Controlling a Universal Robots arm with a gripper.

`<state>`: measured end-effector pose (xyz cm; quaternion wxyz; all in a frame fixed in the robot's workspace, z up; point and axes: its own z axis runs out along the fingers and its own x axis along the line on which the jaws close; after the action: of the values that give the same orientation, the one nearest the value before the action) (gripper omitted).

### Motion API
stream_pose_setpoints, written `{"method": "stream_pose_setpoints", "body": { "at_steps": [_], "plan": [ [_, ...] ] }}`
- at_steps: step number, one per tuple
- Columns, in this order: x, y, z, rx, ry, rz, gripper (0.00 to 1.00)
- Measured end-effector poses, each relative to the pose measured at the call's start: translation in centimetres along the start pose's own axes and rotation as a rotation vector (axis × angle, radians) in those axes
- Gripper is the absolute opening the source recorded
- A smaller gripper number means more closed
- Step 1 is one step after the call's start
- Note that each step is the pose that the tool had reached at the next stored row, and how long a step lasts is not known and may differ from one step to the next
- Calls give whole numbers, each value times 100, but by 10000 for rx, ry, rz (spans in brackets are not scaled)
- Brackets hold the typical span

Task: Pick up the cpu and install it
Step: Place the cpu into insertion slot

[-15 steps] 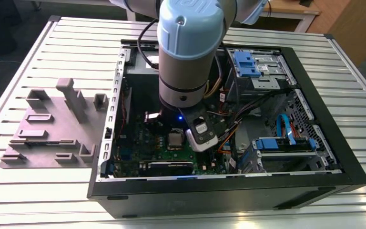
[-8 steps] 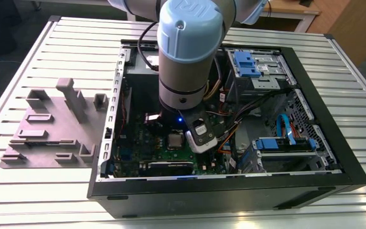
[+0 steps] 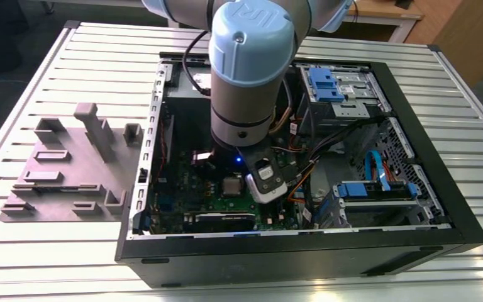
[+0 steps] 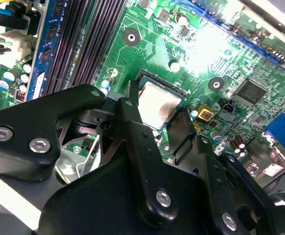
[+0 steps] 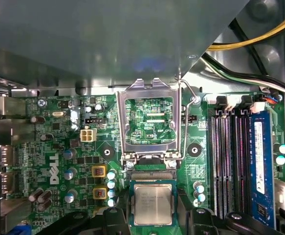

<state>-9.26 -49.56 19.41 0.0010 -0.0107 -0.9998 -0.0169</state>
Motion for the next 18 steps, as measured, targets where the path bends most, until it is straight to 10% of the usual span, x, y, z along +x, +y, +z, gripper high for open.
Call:
{"method": "stream_pose_setpoints", "body": {
  "at_steps": [18],
  "plan": [
    [-1, 9, 35, -11, -2, -29, 47]
  ]
}}
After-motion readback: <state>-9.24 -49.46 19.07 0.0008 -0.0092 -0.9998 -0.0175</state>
